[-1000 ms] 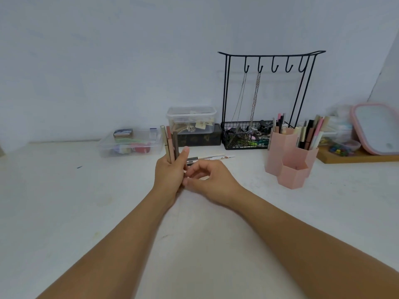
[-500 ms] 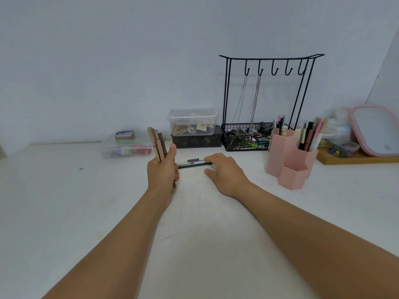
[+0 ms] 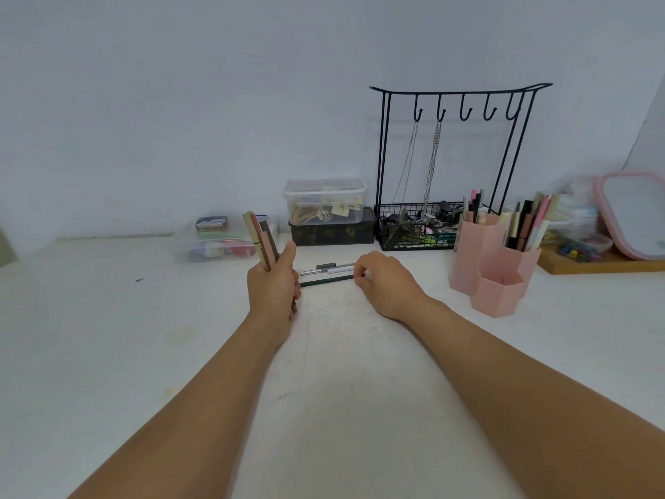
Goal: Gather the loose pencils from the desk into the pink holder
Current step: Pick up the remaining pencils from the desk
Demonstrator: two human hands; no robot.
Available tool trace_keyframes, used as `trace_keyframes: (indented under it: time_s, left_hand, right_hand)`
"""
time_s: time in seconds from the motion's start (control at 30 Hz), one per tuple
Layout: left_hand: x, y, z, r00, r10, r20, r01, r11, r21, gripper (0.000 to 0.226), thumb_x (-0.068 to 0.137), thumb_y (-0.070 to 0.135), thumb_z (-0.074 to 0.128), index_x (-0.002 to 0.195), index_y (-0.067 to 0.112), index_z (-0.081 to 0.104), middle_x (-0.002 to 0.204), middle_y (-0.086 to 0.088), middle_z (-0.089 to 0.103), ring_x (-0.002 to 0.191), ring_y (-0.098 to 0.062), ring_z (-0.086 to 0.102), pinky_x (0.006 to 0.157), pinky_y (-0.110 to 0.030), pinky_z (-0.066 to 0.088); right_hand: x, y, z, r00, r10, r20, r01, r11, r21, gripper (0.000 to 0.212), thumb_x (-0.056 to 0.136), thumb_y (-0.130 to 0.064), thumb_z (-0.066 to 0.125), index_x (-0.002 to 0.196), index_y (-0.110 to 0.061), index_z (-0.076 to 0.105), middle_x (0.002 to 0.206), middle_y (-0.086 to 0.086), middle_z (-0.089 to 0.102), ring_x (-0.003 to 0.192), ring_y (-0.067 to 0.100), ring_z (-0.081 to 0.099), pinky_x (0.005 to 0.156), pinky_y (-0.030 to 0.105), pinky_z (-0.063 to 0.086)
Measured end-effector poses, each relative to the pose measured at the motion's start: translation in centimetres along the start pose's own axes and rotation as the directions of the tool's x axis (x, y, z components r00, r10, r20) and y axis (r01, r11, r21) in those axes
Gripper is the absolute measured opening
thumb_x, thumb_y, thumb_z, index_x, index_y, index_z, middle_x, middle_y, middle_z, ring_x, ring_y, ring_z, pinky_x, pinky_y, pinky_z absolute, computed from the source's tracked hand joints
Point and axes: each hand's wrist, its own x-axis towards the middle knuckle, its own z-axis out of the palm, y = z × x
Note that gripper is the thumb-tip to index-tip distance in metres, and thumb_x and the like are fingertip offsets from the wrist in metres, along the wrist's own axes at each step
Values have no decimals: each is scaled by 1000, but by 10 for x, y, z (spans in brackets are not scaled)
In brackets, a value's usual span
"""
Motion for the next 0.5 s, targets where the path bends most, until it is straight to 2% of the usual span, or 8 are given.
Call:
trace_keyframes:
  time_s: [0.17, 0.23, 0.3, 0.33, 0.4, 0.43, 0.47, 0.5]
  left_hand:
    - [0, -1, 0, 1000, 25, -2, -25, 997, 67, 42, 94, 46, 67, 69, 17, 49, 51, 3, 42, 45, -13, 35, 50, -30, 31]
    - [0, -1, 0, 999, 41, -3, -41, 995, 86, 43, 92, 47, 69, 68, 15, 54, 51, 2, 42, 45, -14, 35, 50, -30, 31]
    - [0, -1, 0, 999, 48, 1, -48, 993, 106, 44, 91, 50, 69, 68, 14, 57, 51, 1, 42, 47, -14, 35, 50, -30, 31]
    - [0, -1, 1, 999, 50, 4, -50, 992, 117, 44, 90, 51, 69, 69, 14, 58, 53, 0, 42, 48, -15, 35, 50, -30, 32]
    - [-2, -1, 0, 998, 60, 12, -61, 990, 131, 45, 88, 54, 70, 71, 14, 60, 55, -2, 44, 50, -15, 36, 50, -29, 33]
    - [-2, -1, 0, 998, 65, 20, -68, 988, 135, 45, 86, 56, 71, 73, 14, 61, 56, -3, 46, 50, -16, 37, 49, -28, 33]
    - [-3, -1, 0, 997, 72, 32, -76, 987, 140, 47, 84, 59, 71, 75, 14, 62, 57, -3, 47, 50, -16, 38, 47, -28, 33]
    - [-4, -1, -1, 996, 82, 47, -88, 986, 144, 48, 82, 61, 72, 77, 14, 63, 58, -4, 48, 50, -16, 38, 45, -26, 32]
  right_hand:
    - [-6, 5, -4, 997, -24, -68, 37, 978, 205, 13, 89, -5, 67, 91, -16, 73, 92, -3, 69, 64, -3, 51, 65, 7, 36]
    - [-6, 5, -6, 999, -27, -36, 33, 980, 195, 15, 91, -6, 66, 100, -12, 76, 94, 0, 70, 71, 0, 55, 71, 10, 39]
    - [-7, 1, -8, 1000, -19, 15, 17, 991, 134, 18, 94, -9, 63, 106, -11, 76, 102, 4, 71, 88, 13, 62, 82, 18, 43]
    - [-8, 0, -8, 1000, 2, 19, -4, 991, 134, 18, 96, -9, 61, 106, -11, 76, 104, 4, 71, 91, 16, 62, 82, 20, 44]
    - [-11, -5, -9, 994, 106, -19, -97, 960, 262, 18, 97, -10, 59, 104, -12, 76, 96, 3, 69, 81, 13, 58, 71, 20, 43]
    - [-12, -8, -10, 981, 193, -22, -165, 889, 427, 17, 98, -10, 58, 101, -13, 75, 88, 2, 66, 71, 11, 53, 63, 20, 41]
    - [-15, -13, -11, 964, 264, 28, -222, 746, 627, 17, 98, -8, 57, 98, -13, 73, 82, 2, 61, 64, 10, 48, 57, 20, 38]
    - [-17, -19, -13, 953, 283, 111, -256, 548, 796, 18, 99, -6, 55, 97, -12, 71, 79, 3, 57, 62, 10, 46, 55, 21, 37]
